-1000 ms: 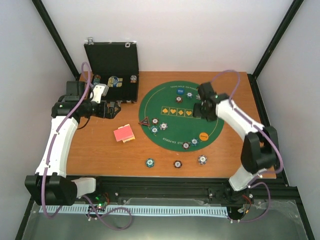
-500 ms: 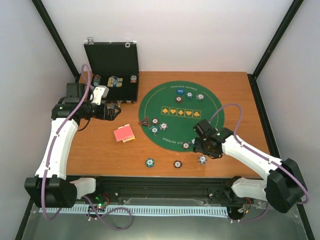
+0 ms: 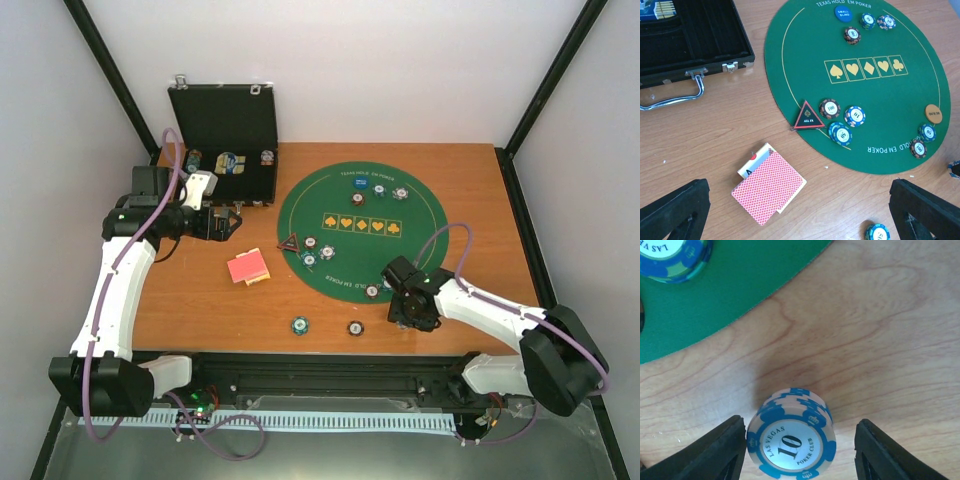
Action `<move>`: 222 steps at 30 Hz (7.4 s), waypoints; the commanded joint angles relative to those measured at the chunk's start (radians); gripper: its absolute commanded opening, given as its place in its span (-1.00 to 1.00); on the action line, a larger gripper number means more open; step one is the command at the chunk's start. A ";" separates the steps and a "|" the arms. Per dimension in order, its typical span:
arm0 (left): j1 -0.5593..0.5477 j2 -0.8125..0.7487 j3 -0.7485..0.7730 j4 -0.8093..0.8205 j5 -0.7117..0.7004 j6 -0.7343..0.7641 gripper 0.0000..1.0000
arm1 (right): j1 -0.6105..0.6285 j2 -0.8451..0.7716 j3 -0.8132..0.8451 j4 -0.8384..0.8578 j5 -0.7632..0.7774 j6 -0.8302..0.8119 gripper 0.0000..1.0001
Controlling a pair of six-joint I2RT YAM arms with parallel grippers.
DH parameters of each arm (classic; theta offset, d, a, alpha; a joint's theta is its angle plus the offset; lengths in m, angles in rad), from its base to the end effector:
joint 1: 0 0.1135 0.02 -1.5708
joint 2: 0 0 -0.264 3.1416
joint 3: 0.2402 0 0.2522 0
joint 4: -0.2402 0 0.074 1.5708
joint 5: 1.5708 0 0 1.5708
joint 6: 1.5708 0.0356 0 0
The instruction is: Distribute texas hold em gaming equipment
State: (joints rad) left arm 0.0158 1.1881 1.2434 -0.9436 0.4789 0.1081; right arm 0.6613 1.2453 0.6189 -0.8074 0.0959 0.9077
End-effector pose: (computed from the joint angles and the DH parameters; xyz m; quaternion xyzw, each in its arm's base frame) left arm 0.2295 -0.0128 0.3499 0.1215 0.9108 -0.2029 0.3383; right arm 0.1474 0.1104 0.1602 0.1257 0.9886 0.0145 0.0822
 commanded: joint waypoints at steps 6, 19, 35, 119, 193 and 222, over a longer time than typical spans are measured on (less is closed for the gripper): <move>0.006 -0.010 0.020 -0.006 0.000 0.006 1.00 | 0.017 0.025 -0.012 0.061 0.004 0.010 0.04; 0.006 -0.013 0.028 -0.008 -0.003 0.011 1.00 | 0.018 0.031 -0.018 0.053 0.009 0.004 -0.20; 0.006 -0.013 0.034 -0.012 -0.012 0.021 1.00 | 0.016 -0.025 0.114 -0.063 0.042 -0.034 -0.53; -0.129 0.226 -0.276 0.062 -0.262 0.812 1.00 | -0.022 0.079 0.386 0.190 -0.174 -0.288 1.00; -0.175 0.478 -0.324 0.306 -0.375 0.933 0.90 | 0.104 -0.002 0.356 0.111 -0.131 -0.234 1.00; -0.175 0.345 -0.392 0.353 -0.335 0.933 -0.30 | 0.103 0.017 0.334 0.172 -0.238 -0.229 1.00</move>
State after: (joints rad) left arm -0.1535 1.5757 0.8455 -0.5861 0.1307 1.0260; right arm 0.7544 1.2629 0.9527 -0.6636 -0.1066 0.6716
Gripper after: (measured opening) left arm 0.682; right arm 1.000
